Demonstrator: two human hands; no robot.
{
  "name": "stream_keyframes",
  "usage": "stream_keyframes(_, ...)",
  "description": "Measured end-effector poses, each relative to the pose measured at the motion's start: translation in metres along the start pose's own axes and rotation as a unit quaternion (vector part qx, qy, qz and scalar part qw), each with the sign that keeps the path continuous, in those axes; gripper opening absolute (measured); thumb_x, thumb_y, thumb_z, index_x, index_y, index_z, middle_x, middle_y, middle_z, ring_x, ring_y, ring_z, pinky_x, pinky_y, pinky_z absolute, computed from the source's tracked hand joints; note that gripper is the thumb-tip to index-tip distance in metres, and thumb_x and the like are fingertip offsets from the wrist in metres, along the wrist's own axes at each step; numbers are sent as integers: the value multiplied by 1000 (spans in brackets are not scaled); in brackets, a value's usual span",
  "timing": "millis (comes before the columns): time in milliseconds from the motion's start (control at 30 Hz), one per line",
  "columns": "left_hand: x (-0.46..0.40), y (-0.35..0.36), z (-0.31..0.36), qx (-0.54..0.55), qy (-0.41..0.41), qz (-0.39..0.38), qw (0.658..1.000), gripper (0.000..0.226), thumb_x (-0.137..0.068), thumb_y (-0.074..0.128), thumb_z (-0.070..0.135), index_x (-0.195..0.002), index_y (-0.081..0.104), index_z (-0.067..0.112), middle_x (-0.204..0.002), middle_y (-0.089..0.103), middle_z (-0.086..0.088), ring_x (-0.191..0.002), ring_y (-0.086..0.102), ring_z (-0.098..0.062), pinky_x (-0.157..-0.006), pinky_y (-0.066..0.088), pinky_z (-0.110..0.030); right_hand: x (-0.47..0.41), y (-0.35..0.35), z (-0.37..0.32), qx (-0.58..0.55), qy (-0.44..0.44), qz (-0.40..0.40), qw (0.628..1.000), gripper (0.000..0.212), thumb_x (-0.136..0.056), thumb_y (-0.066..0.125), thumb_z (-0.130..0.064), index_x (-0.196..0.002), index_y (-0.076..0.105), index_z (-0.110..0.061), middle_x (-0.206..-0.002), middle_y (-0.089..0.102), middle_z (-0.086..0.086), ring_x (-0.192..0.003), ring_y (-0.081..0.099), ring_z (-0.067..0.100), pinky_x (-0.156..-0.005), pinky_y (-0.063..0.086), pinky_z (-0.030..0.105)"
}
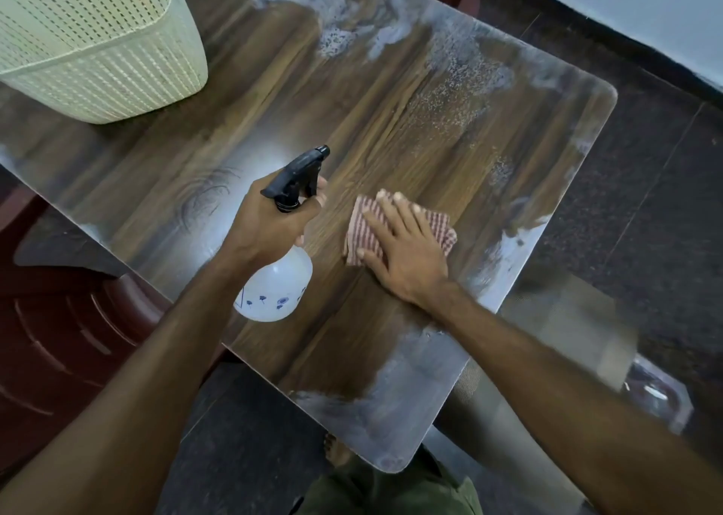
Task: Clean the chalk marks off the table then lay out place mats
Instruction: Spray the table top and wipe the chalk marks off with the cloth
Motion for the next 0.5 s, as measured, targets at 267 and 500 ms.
stream_keyframes(267,-35,5,-3,5,-5,7,1000,11,-93,66,22,-101,66,31,-101,71,5,-39,51,-7,-55,48,-13,-57,-41,134,-18,193,56,979,71,-99,19,-63,-158,21,-23,-166,9,10,-153,4,28,-123,1,48)
stream_keyframes(500,-70,17,6,20,6,-4,1000,18,-93,66,24,-99,65,41,-101,70,3,-40,51,-9,-55,49,-20,-118,-38,84,20,53,22,998,73,-98,14,-65,-158,16,-23,-166,7,11,-153,3,29,-123,-1,48)
Point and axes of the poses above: each hand's wrist, its own x-axis away from the middle knuckle, its own y-axis out of the palm, z = x × y, the point moved 2 cm from there along -x, towards the middle knuckle
